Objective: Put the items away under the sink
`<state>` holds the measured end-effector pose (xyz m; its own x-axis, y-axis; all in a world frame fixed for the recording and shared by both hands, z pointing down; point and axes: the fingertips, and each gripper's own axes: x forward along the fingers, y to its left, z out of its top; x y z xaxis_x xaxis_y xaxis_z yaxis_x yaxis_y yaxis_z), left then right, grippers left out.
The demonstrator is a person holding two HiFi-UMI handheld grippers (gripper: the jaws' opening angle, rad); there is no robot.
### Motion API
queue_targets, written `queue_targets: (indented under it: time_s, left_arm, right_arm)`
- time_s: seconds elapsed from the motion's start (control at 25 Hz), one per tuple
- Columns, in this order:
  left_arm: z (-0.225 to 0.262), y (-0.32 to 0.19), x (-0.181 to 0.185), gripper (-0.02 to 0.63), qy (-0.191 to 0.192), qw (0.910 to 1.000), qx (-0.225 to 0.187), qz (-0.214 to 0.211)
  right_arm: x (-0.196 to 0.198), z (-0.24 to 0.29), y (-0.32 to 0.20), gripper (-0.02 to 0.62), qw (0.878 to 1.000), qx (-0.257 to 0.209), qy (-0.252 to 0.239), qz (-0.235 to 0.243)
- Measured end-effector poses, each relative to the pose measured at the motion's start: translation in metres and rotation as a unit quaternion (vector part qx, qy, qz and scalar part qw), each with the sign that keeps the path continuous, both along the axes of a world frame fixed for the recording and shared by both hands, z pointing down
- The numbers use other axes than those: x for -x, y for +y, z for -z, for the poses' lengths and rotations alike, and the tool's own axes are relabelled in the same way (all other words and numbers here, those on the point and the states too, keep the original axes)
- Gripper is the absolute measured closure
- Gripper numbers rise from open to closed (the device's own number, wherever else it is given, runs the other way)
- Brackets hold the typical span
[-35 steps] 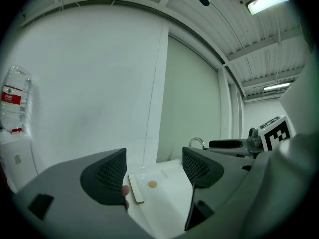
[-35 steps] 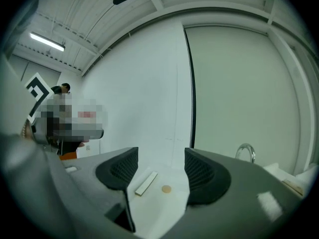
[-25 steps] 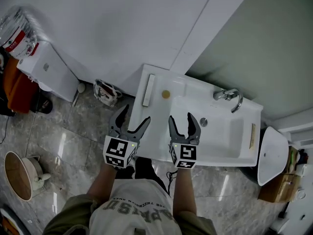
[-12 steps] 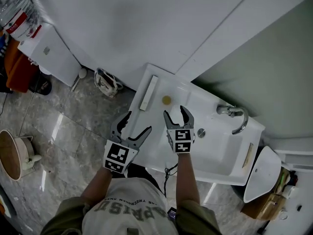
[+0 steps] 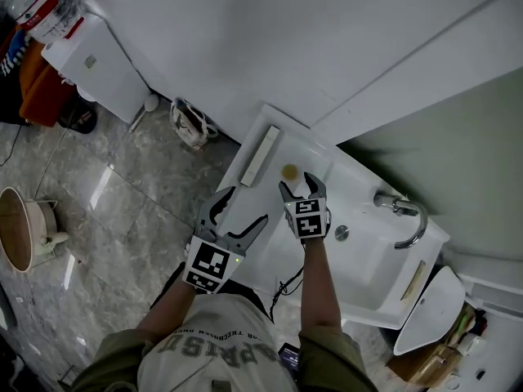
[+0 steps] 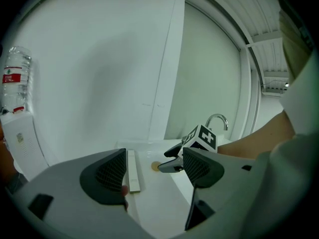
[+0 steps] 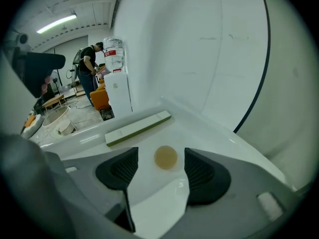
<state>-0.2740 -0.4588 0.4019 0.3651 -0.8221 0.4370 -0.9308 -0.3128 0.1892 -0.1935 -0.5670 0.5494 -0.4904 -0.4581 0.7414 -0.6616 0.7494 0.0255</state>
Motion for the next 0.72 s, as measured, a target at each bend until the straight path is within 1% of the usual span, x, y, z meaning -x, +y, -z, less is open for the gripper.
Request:
queue_targets:
  time_s: [0.2, 0.36, 0.72]
  left_arm:
    - [-0.003, -0.008, -0.002, 0.265, 0.002, 1.0000, 0.000, 0.006]
    - [-0.006, -0.010, 0.000, 0.265, 0.003, 0.9999, 0.005, 0.013]
    - [-0.013, -0.014, 0.011, 0.265, 0.005, 0.9995, 0.014, 0.028]
  right_arm:
    - [0.003, -0.024, -0.010, 0.313, 0.999, 0.031, 0.018, 0.008]
    - [0.005, -0.042, -0.012, 0.313, 0.998, 0.059, 0.025, 0.003]
    - [0.004, -0.054, -0.016, 0.314, 0.997, 0.074, 0.025, 0.000]
